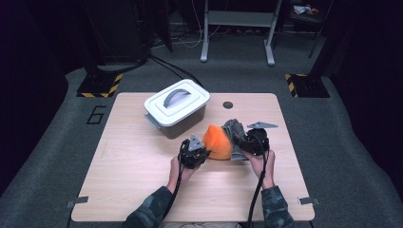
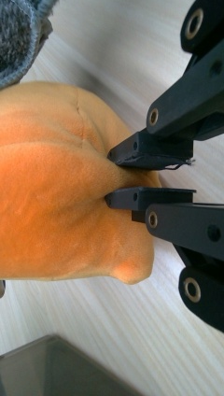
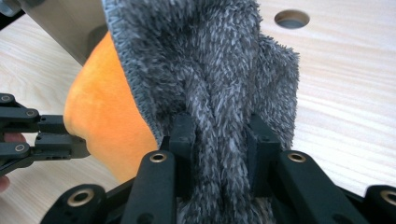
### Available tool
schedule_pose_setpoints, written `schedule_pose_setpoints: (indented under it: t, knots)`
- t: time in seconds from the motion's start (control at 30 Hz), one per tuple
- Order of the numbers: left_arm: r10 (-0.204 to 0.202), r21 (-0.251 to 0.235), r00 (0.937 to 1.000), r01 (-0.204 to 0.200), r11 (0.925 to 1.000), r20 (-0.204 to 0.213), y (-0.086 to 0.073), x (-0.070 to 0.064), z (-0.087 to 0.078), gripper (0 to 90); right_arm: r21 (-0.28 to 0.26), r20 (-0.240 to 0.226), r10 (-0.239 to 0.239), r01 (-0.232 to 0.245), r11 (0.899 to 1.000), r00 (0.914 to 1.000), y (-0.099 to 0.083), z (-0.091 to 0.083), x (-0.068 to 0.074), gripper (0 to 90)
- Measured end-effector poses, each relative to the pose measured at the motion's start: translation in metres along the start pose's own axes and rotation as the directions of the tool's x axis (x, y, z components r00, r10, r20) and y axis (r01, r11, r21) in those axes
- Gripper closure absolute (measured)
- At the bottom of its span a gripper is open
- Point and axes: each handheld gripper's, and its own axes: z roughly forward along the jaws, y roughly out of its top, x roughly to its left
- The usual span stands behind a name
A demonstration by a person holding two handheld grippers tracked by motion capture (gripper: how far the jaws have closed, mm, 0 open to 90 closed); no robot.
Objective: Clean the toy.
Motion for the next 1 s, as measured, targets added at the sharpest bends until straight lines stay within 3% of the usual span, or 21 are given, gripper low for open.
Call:
schedule_pose_setpoints:
  t: [0.17, 0.37, 0.4, 0.47, 0.53, 0.7, 0.8, 1.0]
  knots:
    - [-0.057, -0.013, 0.9966, 0.058, 0.9982, 0.058, 0.007, -0.001, -0.006, 81.2, -0.009, -0.014, -0.012, 0.012, 1.0, 0.9998, 0.005, -0.006, 0.008, 68.6]
    - [-0.073, -0.021, 0.9931, 0.075, 0.9969, 0.091, 0.013, -0.006, -0.013, 81.1, -0.038, -0.038, -0.054, 0.052, 0.998, 0.9979, 0.015, -0.011, 0.024, 68.6]
    - [-0.064, -0.025, 0.9942, 0.067, 0.9975, 0.086, 0.012, -0.006, -0.013, 81.0, -0.042, -0.05, -0.06, 0.058, 0.997, 0.997, 0.017, -0.011, 0.028, 68.6]
    - [-0.086, -0.015, 0.992, 0.088, 0.996, 0.092, 0.011, -0.007, -0.011, 81.0, -0.03, -0.061, -0.084, 0.082, 0.996, 0.9946, 0.019, -0.006, 0.037, 68.3]
    - [-0.087, -0.011, 0.9926, 0.088, 0.996, 0.085, 0.009, -0.004, -0.009, 80.8, -0.01, -0.045, -0.1, 0.1, 0.995, 0.994, 0.02, 0.001, 0.043, 68.2]
    - [-0.134, -0.002, 0.9867, 0.134, 0.9909, 0.092, 0.002, 0.003, -0.008, 80.3, 0.009, -0.057, -0.098, 0.099, 0.995, 0.9935, 0.021, 0.011, 0.041, 67.6]
    - [-0.15, -0.003, 0.9847, 0.151, 0.9886, 0.089, 0.0, 0.005, -0.007, 80.3, 0.018, -0.037, -0.115, 0.116, 0.993, 0.9927, 0.021, 0.012, 0.04, 67.3]
    - [-0.161, 0.001, 0.9829, 0.162, 0.9869, 0.089, -0.003, 0.008, -0.005, 80.3, 0.024, -0.031, -0.096, 0.097, 0.995, 0.9949, 0.016, 0.012, 0.034, 66.6]
